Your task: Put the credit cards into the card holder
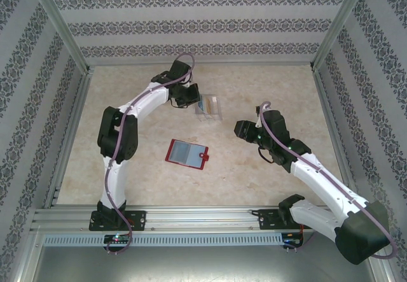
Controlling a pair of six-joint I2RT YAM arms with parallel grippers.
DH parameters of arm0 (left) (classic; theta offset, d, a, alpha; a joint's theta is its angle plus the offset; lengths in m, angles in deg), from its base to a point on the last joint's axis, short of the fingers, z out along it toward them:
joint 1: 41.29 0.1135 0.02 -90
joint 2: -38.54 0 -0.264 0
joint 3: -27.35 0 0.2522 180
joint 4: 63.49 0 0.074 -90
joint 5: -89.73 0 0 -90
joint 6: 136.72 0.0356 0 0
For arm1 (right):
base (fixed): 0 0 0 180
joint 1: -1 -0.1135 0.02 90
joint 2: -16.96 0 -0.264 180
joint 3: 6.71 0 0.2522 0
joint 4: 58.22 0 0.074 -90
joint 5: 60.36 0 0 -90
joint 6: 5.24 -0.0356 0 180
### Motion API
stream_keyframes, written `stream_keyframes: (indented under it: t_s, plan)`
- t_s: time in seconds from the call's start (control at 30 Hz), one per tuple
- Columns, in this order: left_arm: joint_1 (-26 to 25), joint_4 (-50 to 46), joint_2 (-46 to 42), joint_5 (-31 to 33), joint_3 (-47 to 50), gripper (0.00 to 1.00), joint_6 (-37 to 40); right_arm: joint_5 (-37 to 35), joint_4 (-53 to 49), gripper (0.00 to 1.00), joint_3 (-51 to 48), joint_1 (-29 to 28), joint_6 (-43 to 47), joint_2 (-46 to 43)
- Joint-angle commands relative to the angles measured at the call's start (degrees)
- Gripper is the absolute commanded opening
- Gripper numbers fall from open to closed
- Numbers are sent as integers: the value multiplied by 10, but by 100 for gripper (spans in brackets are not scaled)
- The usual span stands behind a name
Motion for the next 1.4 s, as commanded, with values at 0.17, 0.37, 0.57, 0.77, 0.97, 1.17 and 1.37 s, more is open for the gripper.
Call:
stream_keyframes:
  t_s: [0.17, 0.37, 0.57, 0.77, 0.97, 1.17, 1.37]
  plan:
    - [16, -40, -76, -65, 8, 0, 53, 14, 39, 60, -17, 15, -26, -5]
    - [28, -30, -175, -99, 85, 0, 65, 120, 129, 66, -34, 53, -145, 7]
    - [27, 100, -261, -201, 229, 0, -2, 234, 292, 64, -49, 60, -255, 65]
    - [27, 238, -297, -288, 321, 0, -57, 271, 482, 63, -64, 40, -383, 142]
    - [27, 296, -321, -293, 372, 0, -94, 280, 503, 64, -44, 12, -397, 219]
    - [26, 350, -320, -296, 410, 0, -125, 285, 551, 65, -47, 4, -402, 257]
    - [25, 329, -312, -300, 410, 0, -117, 290, 586, 60, -39, -1, -415, 268]
